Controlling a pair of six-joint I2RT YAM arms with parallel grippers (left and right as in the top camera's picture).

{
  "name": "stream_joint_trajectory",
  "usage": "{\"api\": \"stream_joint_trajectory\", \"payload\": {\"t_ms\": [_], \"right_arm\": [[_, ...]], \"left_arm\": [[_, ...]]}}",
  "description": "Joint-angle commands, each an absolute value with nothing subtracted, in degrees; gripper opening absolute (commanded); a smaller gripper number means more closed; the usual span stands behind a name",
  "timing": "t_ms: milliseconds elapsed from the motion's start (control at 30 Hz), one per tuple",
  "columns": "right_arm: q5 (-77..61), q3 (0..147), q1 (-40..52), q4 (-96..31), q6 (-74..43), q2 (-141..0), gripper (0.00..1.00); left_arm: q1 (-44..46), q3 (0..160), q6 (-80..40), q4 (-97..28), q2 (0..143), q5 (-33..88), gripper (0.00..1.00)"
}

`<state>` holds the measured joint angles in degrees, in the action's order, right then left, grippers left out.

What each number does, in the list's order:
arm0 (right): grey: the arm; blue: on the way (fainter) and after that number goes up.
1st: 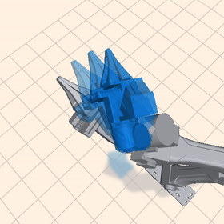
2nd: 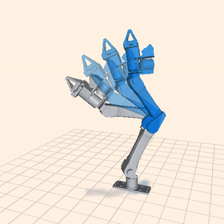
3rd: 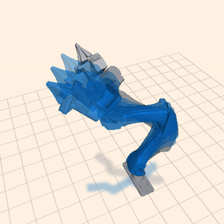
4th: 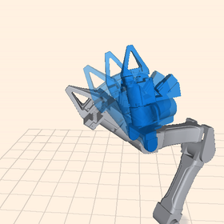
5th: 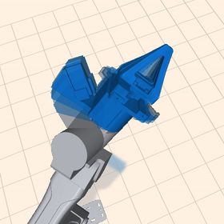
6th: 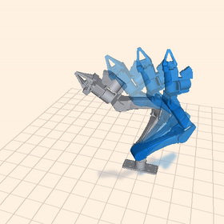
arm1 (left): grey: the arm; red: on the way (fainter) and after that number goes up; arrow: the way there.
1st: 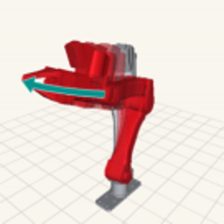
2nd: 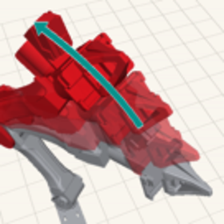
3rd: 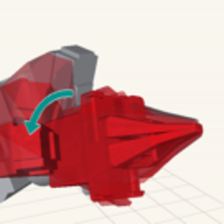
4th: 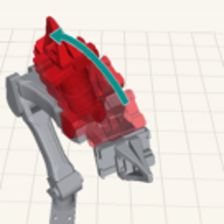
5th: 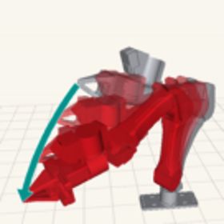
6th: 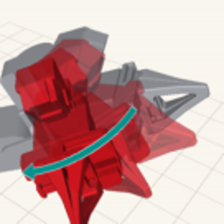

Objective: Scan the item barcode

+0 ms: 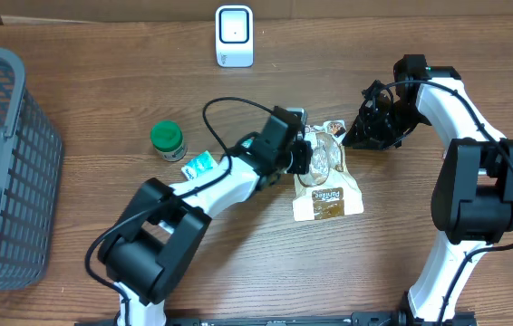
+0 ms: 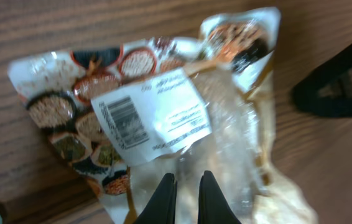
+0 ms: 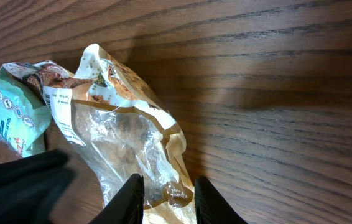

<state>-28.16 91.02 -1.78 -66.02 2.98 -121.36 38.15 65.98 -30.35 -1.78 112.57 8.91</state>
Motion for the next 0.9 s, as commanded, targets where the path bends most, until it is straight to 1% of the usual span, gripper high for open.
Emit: {"api": "stream_joint_trajectory", "payload": {"t_ms": [0, 333, 667, 767, 867], "right_arm": [[-28.3, 90.6, -1.6, -65.8, 3.1, -120.6, 0.24], [-28.3, 90.0, -1.6, -66.3, 3.2, -120.6, 0.24], [-28.0, 90.0, -1.6, -67.0, 3.2, -120.6, 0.25], [-28.1, 90.0, -1.6, -66.9, 4.2, -120.6, 0.26], [-28.3, 89.8, -1.6, -66.8, 5.0, -120.6, 0.34]], "left_arm": [[39.3, 65.8, -28.8, -2.3, 114.2, 0.5, 0.04], [39.4, 65.8, -38.9, -2.5, 118.1, 0.8, 0.04], [39.4, 65.8, -42.3, -3.2, 118.9, 2.8, 0.04], [39.4, 65.8, -42.3, -3.2, 118.9, 3.1, 0.04], [39.4, 65.8, -42.3, -3.2, 118.9, 4.1, 0.04]]}}
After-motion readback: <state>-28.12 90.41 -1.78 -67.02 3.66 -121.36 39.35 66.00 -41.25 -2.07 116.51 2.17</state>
